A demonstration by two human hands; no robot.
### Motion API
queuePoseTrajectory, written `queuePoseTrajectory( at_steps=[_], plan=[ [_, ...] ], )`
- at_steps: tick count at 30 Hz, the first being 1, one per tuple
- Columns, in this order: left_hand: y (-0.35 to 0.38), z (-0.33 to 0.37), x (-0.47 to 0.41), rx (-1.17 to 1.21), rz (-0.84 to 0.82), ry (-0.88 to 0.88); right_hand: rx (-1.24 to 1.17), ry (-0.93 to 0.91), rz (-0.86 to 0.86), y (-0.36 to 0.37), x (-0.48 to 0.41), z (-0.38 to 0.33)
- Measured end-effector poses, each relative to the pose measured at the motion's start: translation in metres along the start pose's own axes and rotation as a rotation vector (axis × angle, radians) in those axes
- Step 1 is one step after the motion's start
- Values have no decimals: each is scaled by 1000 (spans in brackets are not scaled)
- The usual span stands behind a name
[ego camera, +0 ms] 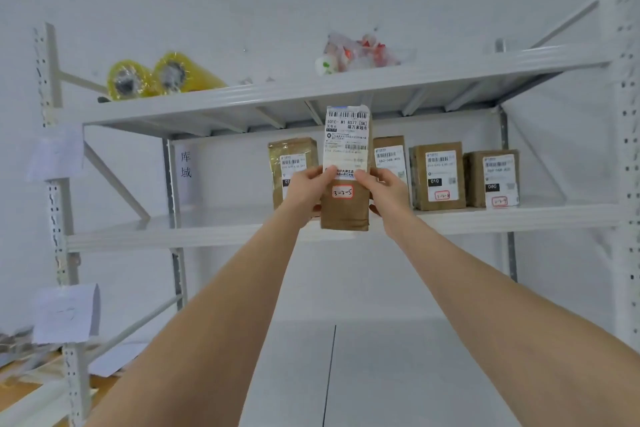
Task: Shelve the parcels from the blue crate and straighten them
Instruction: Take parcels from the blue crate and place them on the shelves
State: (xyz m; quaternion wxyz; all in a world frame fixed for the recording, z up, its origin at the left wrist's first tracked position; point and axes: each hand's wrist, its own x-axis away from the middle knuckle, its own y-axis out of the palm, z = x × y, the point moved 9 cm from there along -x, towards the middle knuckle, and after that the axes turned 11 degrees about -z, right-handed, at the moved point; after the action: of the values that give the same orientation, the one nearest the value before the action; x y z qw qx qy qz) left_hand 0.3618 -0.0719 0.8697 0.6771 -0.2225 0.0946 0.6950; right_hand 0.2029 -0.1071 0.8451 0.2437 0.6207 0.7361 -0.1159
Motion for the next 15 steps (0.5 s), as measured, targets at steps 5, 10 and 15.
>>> queuePoseTrajectory(
  at_steps=[5, 10, 15],
  plan=[
    [-2, 5, -39, -44, -29, 45, 97, -50, -33, -1, -54, -1],
    [-9, -16, -74, -89, -34, 29, 164, -38, -36, 4, -91, 20],
    [-18, -44, -110, -121, -47, 10, 218, -20, -24, 10, -123, 50]
  ],
)
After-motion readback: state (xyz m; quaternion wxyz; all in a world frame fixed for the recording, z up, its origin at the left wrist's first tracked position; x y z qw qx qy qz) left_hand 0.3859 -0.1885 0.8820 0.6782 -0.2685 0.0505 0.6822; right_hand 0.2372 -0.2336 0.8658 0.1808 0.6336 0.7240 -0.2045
